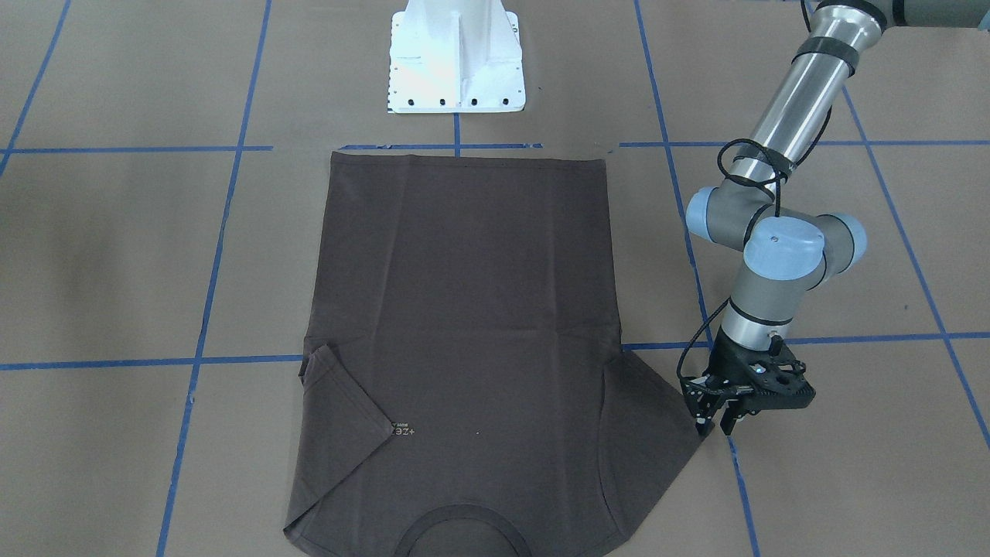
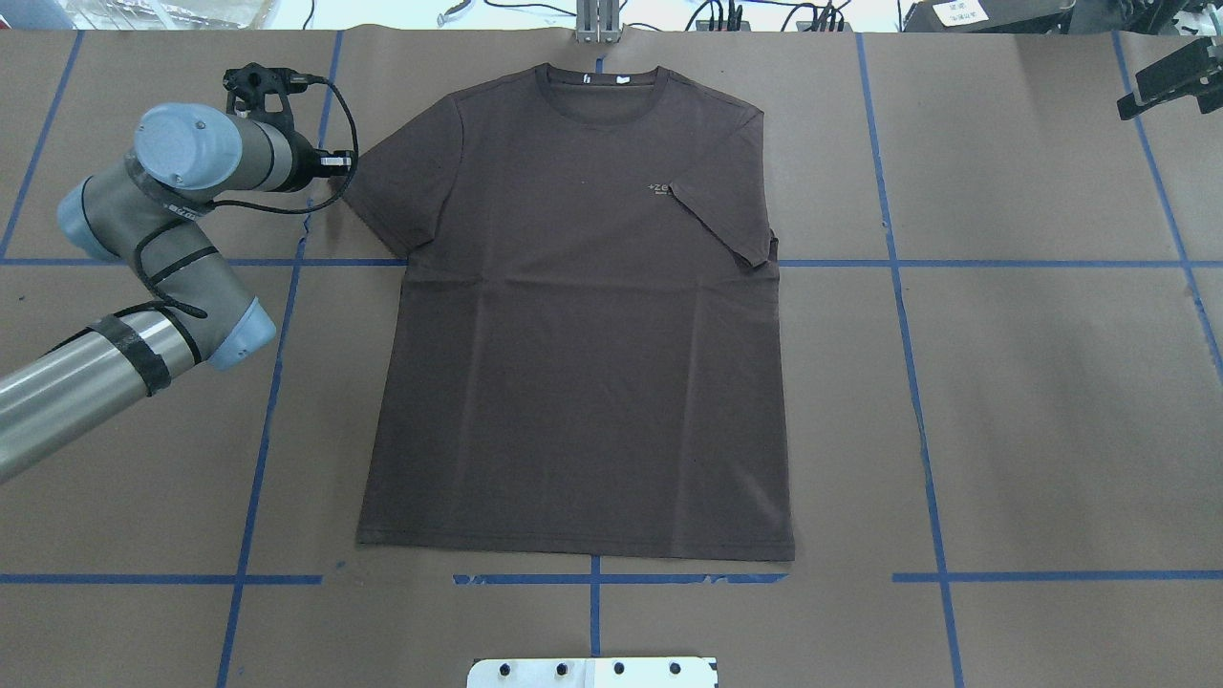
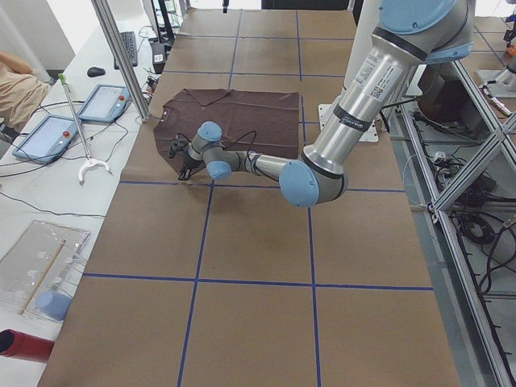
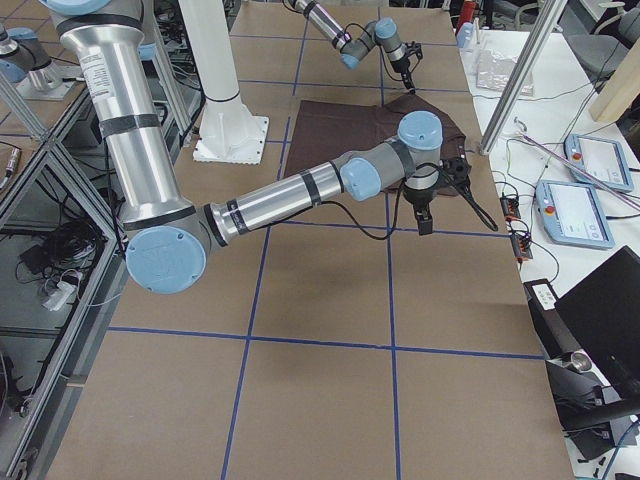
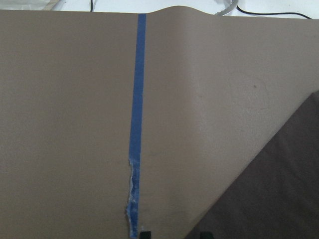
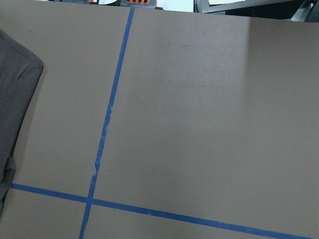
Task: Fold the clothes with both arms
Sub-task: 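Release the sleeve and withdraw the right gripper while the left arm approaches, then grasp the other sleeve and fold it inward with the left gripper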
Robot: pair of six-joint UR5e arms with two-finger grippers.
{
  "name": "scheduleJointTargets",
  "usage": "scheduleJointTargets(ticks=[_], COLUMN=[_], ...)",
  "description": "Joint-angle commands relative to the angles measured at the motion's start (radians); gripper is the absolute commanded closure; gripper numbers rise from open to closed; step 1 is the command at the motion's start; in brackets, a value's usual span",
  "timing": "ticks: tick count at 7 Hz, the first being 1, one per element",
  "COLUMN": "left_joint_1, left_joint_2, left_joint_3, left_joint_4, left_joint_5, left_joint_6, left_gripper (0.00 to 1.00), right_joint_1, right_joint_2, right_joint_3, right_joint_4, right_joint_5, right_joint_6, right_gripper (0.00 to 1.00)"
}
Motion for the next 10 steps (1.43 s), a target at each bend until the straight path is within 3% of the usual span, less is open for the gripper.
scheduleJointTargets(ticks=[1,2,4,6,7,9,10], left_joint_1=[0.005,0.006,0.008,0.009,0.009,0.023,0.061], left_joint_2=[0.003,0.003,0.005,0.0,-0.008,-0.075,-0.177], left_joint_3=[0.001,-0.001,-0.005,-0.01,-0.062,-0.184,-0.188], left_joint_4=[0.0,0.0,-0.003,0.0,0.017,0.247,0.384], left_joint_5=[0.0,0.0,0.0,0.0,-0.003,-0.009,-0.007], left_joint_6=[0.002,0.002,-0.003,-0.001,-0.006,-0.068,-0.151], left_gripper=[0.56,0.61,0.99,1.0,1.0,1.0,1.0], right_joint_1=[0.0,0.0,0.0,0.0,0.0,0.0,0.0], right_joint_2=[0.0,0.0,-0.001,-0.003,-0.003,-0.003,-0.003], right_joint_3=[-0.001,-0.001,-0.001,-0.001,-0.001,-0.001,-0.001], right_joint_4=[0.0,0.0,0.0,0.0,0.0,0.0,0.0], right_joint_5=[-0.001,-0.002,-0.002,-0.002,-0.002,-0.002,-0.002], right_joint_6=[0.0,0.0,0.0,0.0,0.0,0.0,0.001], right_gripper=[0.0,0.0,0.0,0.0,0.0,0.0,0.0])
